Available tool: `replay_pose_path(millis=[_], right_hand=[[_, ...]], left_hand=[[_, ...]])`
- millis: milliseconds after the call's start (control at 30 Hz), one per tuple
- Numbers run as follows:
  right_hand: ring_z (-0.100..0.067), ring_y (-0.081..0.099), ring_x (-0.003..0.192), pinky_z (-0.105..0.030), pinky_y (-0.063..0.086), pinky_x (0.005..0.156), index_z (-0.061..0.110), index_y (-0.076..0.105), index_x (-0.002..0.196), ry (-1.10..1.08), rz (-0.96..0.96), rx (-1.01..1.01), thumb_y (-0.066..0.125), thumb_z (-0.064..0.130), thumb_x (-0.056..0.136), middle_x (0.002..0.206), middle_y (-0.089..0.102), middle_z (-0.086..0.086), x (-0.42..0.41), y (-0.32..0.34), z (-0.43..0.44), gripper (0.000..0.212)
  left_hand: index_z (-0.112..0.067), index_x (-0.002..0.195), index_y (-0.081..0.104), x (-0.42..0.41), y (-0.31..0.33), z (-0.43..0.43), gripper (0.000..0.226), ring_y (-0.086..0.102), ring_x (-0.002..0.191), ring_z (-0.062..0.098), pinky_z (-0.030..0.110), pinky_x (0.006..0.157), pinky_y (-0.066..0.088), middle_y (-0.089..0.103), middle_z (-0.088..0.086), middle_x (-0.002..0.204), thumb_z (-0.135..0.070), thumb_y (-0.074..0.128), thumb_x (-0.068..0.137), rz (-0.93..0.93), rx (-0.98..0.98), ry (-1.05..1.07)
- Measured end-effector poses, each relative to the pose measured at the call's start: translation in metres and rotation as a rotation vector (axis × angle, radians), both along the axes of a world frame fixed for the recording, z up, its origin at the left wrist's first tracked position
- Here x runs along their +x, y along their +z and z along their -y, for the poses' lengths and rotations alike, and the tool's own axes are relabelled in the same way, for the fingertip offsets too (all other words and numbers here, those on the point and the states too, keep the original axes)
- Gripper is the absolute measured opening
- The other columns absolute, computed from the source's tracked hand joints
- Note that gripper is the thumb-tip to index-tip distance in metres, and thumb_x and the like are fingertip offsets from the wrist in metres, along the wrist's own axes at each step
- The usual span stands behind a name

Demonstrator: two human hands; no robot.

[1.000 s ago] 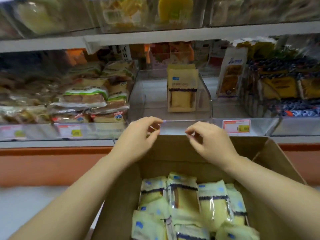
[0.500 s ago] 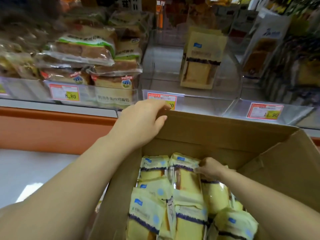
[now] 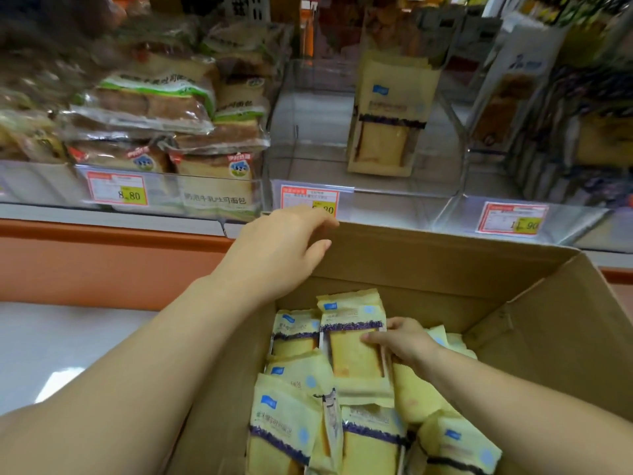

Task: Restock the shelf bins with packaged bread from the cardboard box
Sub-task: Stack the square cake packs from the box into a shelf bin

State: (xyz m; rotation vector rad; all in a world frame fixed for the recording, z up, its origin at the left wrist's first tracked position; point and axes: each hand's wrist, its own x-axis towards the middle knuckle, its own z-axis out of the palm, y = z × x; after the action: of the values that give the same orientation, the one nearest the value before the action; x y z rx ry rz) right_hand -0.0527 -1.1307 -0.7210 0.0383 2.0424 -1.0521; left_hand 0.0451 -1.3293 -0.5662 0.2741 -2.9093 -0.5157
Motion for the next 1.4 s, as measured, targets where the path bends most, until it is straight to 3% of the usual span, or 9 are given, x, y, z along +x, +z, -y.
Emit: replay_pose_path(millis=[167,333,433,567,767,833,1033,1167,1400], right_hand=[[-0.007,0.057,0.062,-0.018,0.045,0.055,0.014,0.065,0.091,0.187,-0.370,-0.029,0.081,0.019,0.072,0.073,0.064,0.007,0.015,0.065,-0.004,0.026],[-0.013,0.066,0.085,-0.029,0.053,0.080,0.023,0.065,0.098,0.183,-0.598,-0.251,0.077,0.021,0.077,0.091,0.071,0.002,0.012,0.137,-0.028,0.024],[-0.004,0.065,0.093,-0.023,0.050,0.085,0.023,0.062,0.107,0.145,-0.655,-0.398,0.072,0.018,0.081,0.100,0.070,0.007,0.006,0.167,-0.033,0.028],[0.002,0.063,0.098,-0.021,0.050,0.087,0.028,0.059,0.110,0.131,-0.712,-0.506,0.068,0.021,0.085,0.105,0.068,0.013,-0.001,0.190,-0.038,0.028],[0.000,0.062,0.104,-0.022,0.051,0.089,0.036,0.057,0.109,0.096,-0.759,-0.673,0.064,0.019,0.088,0.109,0.067,0.013,-0.016,0.202,-0.041,0.028],[0.003,0.061,0.104,-0.021,0.050,0.091,0.036,0.056,0.113,0.095,-0.777,-0.703,0.061,0.018,0.090,0.110,0.066,0.016,-0.024,0.207,-0.040,0.030],[0.008,0.041,0.115,0.002,0.033,0.086,0.032,0.038,0.141,0.250,-1.093,-0.378,0.060,0.024,0.092,0.129,0.042,0.025,-0.058,0.216,-0.057,0.055],[-0.012,0.040,0.132,-0.029,0.036,0.107,0.031,0.034,0.144,0.447,-1.066,0.011,0.059,0.032,0.091,0.145,0.044,0.008,-0.075,0.197,-0.073,0.058],[-0.009,0.042,0.128,-0.029,0.036,0.105,0.035,0.044,0.137,0.523,-1.120,0.083,0.058,0.040,0.091,0.136,0.051,0.012,-0.084,0.191,-0.076,0.049]], left_hand=[[-0.035,0.128,0.052,0.012,0.001,-0.007,0.034,0.052,0.118,0.008,0.036,0.098,0.046,0.056,-0.014,0.130,-0.034,0.052,0.094,0.009,0.032,-0.015],[-0.029,0.147,0.028,0.027,0.014,-0.022,0.066,0.045,0.124,0.009,0.032,0.104,0.041,0.042,-0.008,0.142,-0.036,0.060,0.090,-0.011,0.202,0.014],[-0.032,0.150,0.022,0.021,0.019,-0.025,0.076,0.053,0.108,0.007,0.024,0.089,0.046,0.048,-0.009,0.130,-0.041,0.063,0.087,0.049,0.404,0.075],[-0.024,0.142,0.041,0.007,0.018,-0.037,0.064,0.061,0.108,0.016,0.041,0.091,0.053,0.059,-0.004,0.128,-0.044,0.064,0.086,0.064,0.586,0.073],[-0.031,0.098,0.058,-0.015,0.037,-0.059,0.009,0.063,0.098,0.011,0.044,0.086,0.055,0.064,-0.012,0.101,-0.027,0.062,0.090,-0.320,0.610,0.171],[-0.032,0.086,0.056,-0.024,0.049,-0.064,0.012,0.063,0.092,0.010,0.043,0.083,0.055,0.064,-0.012,0.090,-0.023,0.059,0.093,-0.405,0.551,0.187],[-0.025,0.079,0.051,-0.065,0.069,-0.055,0.017,0.059,0.083,0.017,0.037,0.074,0.052,0.060,-0.006,0.082,-0.027,0.055,0.095,-0.548,0.495,0.377],[-0.016,0.090,0.053,-0.096,0.070,-0.051,0.012,0.053,0.082,0.015,0.030,0.071,0.041,0.056,-0.007,0.083,-0.025,0.052,0.097,-0.583,0.479,0.486],[-0.014,0.096,0.051,-0.149,0.048,-0.043,0.013,0.057,0.091,0.021,0.035,0.083,0.050,0.056,0.000,0.092,-0.027,0.051,0.098,-0.527,0.566,0.551]])
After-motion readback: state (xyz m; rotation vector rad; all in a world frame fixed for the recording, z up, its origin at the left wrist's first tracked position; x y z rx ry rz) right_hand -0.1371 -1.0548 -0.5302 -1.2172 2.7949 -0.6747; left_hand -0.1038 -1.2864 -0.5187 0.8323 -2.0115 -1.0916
